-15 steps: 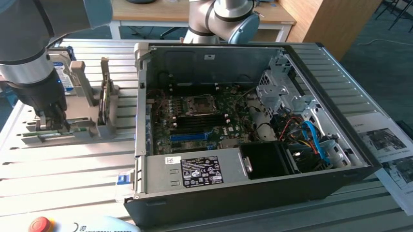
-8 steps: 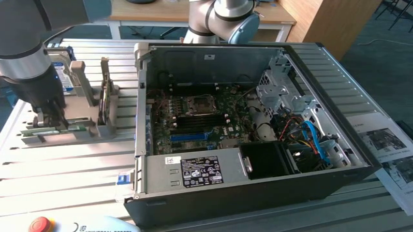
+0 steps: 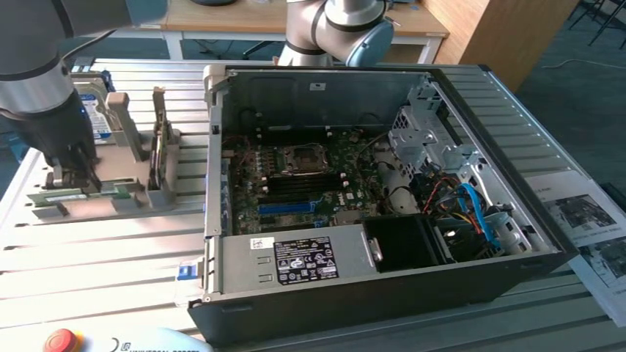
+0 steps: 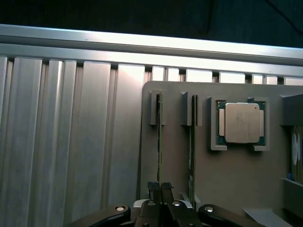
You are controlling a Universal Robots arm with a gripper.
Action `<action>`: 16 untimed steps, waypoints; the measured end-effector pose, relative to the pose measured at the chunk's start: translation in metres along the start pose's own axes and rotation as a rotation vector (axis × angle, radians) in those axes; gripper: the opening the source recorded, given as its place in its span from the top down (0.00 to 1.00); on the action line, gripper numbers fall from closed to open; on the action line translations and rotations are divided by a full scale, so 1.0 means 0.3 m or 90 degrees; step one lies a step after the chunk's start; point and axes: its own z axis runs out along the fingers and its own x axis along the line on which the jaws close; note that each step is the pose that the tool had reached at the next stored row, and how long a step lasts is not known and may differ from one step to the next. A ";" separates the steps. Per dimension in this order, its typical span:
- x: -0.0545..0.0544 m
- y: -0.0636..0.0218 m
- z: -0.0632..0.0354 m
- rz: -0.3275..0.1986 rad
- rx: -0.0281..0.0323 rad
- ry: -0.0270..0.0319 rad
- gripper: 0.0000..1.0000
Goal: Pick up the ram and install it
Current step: 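Pick up the ram and move it above insertion slot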
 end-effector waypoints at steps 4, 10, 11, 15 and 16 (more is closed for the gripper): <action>0.000 0.001 -0.018 0.000 0.0001 0.0002 0.88; -0.001 0.002 -0.047 0.000 0.0000 0.0006 0.88; -0.001 0.002 -0.051 0.000 0.0000 0.0006 0.88; -0.002 0.003 -0.070 0.000 0.0000 0.0009 0.88; -0.002 0.003 -0.075 0.000 0.0000 0.0010 0.88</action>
